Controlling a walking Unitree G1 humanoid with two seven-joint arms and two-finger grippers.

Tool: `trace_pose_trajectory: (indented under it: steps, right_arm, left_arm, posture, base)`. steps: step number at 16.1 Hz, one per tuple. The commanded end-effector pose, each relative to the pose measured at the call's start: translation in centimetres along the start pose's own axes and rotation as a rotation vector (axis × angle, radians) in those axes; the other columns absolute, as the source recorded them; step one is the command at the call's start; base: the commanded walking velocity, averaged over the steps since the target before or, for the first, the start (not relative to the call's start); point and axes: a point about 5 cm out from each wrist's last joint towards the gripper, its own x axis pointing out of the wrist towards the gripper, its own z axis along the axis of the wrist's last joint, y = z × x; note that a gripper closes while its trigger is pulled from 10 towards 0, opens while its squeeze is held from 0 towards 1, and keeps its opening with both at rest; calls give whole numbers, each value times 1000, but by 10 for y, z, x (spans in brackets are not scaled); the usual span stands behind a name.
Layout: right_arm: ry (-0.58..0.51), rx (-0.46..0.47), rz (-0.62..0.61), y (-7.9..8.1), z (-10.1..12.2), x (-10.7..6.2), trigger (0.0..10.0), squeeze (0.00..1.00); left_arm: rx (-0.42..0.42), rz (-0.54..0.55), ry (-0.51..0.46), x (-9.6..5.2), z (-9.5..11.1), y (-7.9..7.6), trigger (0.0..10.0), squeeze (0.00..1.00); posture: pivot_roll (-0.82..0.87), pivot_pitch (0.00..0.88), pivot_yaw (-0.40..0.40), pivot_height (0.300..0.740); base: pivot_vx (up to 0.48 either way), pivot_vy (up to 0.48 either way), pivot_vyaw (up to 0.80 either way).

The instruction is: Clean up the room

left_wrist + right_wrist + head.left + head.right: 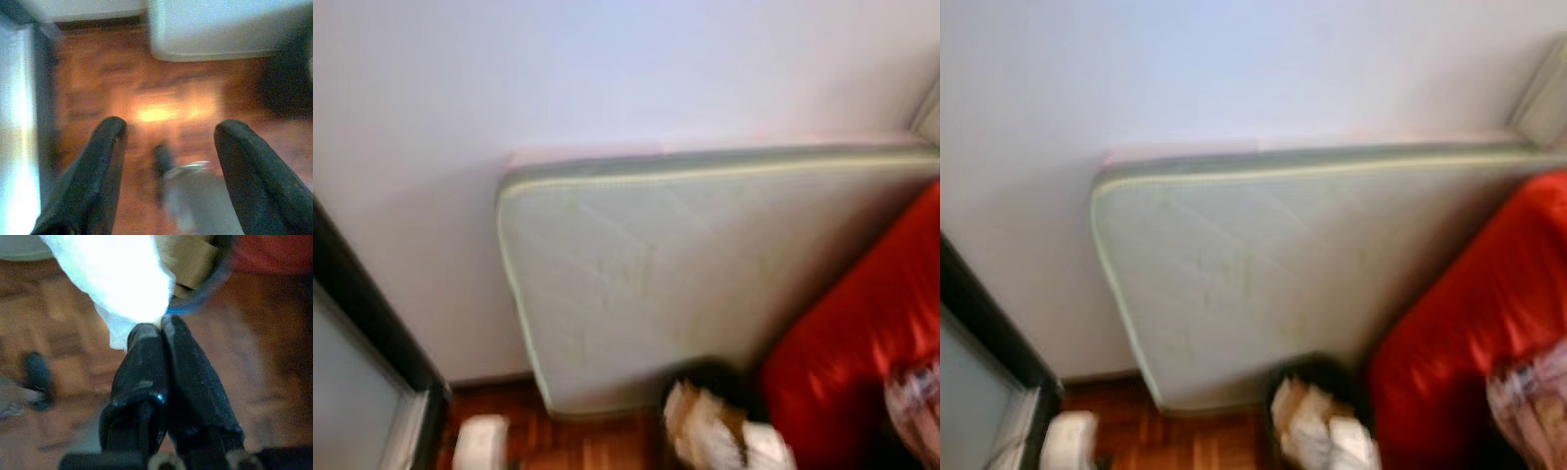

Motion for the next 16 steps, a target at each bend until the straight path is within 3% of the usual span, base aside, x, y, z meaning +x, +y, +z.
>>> trace_pose_trajectory:
  steps: [1, 5, 10, 16]
  right_arm:
    - [-42, 1, 20, 11, 14, 3, 10000, 0]
    - [-39, 2, 28, 11, 12, 3, 10000, 0]
    - [-46, -12, 35, 10, 12, 2, 10000, 0]
    - [-178, 15, 89, 14, 22, 0, 10000, 0]
  left_arm:
    - [-3, 35, 33, -4, -9, 13, 10000, 0]
    - [-4, 33, 38, -5, -12, 12, 10000, 0]
    - [-26, 47, 21, -6, -13, 11, 10000, 0]
    - [-196, 121, -150, -10, -6, 14, 10000, 0]
  posture:
    - [84, 0, -83, 740]
    - [83, 0, -85, 740]
    - [95, 0, -91, 740]
    - [86, 0, -83, 740]
  base:
    - [326, 0, 0]
    - [274, 0, -538]
    - [0, 0, 0]
    - [0, 0, 0]
